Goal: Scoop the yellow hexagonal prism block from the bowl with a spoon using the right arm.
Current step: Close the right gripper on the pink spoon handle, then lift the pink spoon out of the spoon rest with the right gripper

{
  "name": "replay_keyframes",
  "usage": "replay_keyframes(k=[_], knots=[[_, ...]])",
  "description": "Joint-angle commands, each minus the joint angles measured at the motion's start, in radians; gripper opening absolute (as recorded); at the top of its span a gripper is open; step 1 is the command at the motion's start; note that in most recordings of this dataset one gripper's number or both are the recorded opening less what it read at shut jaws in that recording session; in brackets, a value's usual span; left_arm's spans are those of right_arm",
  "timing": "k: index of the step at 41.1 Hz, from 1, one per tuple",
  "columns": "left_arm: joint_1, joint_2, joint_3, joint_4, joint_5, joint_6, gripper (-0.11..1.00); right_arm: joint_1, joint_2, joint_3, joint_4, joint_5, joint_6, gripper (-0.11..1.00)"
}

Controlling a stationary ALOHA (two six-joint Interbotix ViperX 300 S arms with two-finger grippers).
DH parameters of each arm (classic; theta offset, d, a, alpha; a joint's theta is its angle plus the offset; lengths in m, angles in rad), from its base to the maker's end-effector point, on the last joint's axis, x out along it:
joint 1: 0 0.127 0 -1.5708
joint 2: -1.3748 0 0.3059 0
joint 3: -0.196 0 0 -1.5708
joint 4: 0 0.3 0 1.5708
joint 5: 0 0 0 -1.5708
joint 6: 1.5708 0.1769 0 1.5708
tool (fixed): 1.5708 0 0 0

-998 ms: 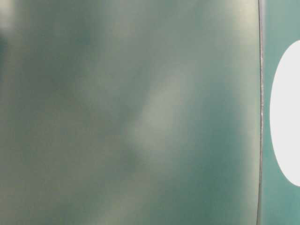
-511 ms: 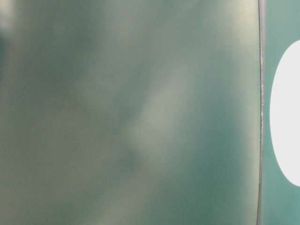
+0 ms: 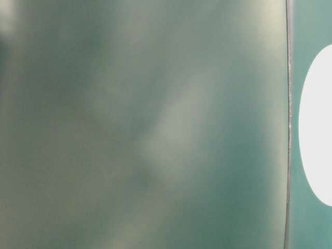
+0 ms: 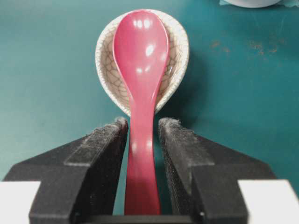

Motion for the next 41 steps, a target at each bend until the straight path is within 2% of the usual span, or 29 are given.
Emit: replay_keyframes(k=[1,34,41], knots=[[0.002,0.008,-0.028,0.003,-0.005,-0.002,0.11,0.005,-0.008,-0.005,0.003,-0.017,0.0,0.41],[0.002,0.008,-0.028,0.003,-0.005,-0.002,0.11,0.005,0.0,-0.005,0.003,-0.029,0.002,0.41],[0.002,0.009,-0.028,0.003,-0.005,-0.002,0.11,0.005,0.0,-0.005,0.003,-0.028,0.002,0.34]])
